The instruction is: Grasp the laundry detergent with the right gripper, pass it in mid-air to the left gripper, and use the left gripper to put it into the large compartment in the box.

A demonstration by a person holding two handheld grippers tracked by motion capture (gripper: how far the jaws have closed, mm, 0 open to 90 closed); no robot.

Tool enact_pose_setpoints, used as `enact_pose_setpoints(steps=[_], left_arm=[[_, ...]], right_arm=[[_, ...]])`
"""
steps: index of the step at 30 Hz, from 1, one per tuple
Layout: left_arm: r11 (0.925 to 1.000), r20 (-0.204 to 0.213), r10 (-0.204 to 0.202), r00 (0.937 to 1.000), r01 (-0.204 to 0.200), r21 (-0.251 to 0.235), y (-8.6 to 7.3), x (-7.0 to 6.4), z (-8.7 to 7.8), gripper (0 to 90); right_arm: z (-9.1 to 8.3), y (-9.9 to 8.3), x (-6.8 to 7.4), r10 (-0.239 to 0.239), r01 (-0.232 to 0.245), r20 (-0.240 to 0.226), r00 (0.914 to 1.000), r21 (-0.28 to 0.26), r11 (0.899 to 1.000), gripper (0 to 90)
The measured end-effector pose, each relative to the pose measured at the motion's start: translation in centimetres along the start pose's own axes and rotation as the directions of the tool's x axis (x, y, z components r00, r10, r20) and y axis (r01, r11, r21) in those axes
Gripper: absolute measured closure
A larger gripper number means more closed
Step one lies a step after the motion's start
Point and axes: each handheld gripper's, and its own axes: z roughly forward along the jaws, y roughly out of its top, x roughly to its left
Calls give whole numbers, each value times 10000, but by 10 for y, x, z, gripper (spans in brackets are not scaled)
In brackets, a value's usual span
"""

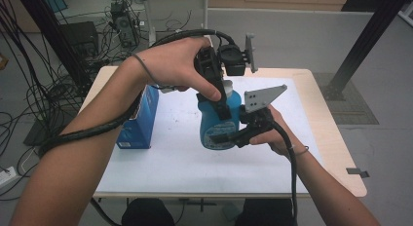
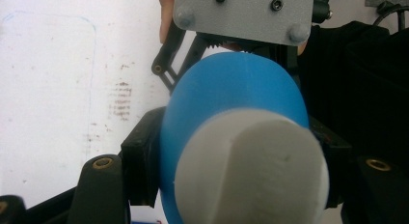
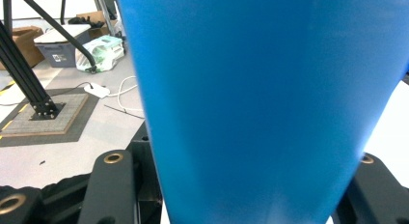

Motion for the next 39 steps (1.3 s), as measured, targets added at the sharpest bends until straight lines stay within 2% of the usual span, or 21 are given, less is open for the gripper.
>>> enact_pose_setpoints(steps=[39], left_arm=[[9999,-38,-112,9999,112,122,4,2,2,371]], right_arm=[[3,-4,-2,93,-94,-58,9999,-259,9996,410]])
